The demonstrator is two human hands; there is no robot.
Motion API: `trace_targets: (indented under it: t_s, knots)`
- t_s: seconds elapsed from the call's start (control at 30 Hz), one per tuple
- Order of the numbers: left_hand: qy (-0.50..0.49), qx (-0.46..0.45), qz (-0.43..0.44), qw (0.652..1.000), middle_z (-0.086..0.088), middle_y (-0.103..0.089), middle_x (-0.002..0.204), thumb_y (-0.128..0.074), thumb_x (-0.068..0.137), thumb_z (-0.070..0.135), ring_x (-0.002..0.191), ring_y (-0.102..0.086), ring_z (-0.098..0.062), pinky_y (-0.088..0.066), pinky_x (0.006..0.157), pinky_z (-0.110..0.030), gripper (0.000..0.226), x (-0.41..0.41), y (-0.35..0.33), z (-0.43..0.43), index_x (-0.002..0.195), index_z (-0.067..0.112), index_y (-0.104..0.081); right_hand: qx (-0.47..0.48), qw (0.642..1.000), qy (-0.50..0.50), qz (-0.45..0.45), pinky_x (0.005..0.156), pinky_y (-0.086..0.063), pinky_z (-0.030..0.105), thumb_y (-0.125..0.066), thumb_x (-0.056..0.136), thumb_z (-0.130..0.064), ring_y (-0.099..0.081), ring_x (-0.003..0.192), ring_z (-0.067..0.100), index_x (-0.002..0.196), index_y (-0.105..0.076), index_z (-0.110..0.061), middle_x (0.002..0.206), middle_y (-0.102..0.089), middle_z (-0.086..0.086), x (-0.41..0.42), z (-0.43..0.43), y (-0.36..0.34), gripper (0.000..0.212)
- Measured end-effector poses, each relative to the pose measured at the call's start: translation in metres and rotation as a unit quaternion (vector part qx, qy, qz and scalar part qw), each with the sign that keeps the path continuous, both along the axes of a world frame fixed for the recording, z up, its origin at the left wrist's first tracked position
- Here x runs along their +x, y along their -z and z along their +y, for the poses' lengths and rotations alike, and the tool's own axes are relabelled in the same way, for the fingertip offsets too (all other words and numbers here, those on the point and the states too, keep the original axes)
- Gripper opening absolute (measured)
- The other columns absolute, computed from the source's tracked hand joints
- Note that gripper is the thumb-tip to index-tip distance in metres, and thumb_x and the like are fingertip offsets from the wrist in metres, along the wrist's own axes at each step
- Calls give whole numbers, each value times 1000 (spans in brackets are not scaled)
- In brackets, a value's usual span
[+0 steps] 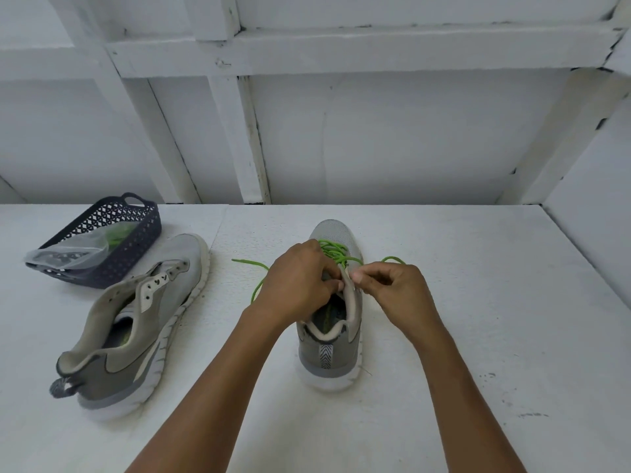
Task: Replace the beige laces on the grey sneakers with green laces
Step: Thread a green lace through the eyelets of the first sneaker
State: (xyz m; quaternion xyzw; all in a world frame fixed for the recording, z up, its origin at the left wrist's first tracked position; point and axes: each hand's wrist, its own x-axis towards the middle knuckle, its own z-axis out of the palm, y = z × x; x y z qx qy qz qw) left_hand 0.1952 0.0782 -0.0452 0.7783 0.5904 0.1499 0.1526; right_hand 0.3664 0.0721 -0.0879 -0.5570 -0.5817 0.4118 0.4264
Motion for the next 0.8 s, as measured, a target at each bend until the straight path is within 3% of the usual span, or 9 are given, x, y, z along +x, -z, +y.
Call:
trace_targets:
  t_s: [0.13, 0.4, 0.67, 0.8]
  knots:
    - [16, 2, -9, 1000, 4, -49, 92, -69, 89, 34, 88, -49, -15, -45, 71, -32, 15, -4, 1, 4, 99, 28, -78, -15, 999, 5, -44, 76, -55, 24, -72, 87, -12, -63, 74, 0, 83, -74, -25, 77, -69, -13, 2, 4, -2, 13]
    - [34, 19, -32, 999, 6, -47, 90, -70, 88, 36, 87, -50, -16, -45, 70, -33, 16, -6, 7, 9, 98, 28, -78, 26, 994, 27, -98, 64, -44, 9, -67, 89, -14, -57, 69, -4, 80, -68, -24, 76, -66, -14, 0, -2, -1, 14]
    - [50, 29, -15, 998, 8, -41, 84, -67, 90, 35, 81, -46, -14, -36, 64, -29, 16, -6, 12, 11, 96, 27, -78, 9, 996, 31, -87, 70, -52, 17, -73, 86, -17, -64, 71, 1, 81, -76, -23, 77, -72, -12, -6, -5, -4, 9]
    - [69, 40, 0, 997, 6, -45, 83, -65, 89, 29, 85, -55, -20, -42, 63, -33, 17, -6, 10, 10, 84, 19, -77, -1, 991, 37, -129, 68, -43, 12, -73, 86, -34, -64, 80, -2, 87, -76, -28, 88, -71, -16, -3, -9, -10, 7]
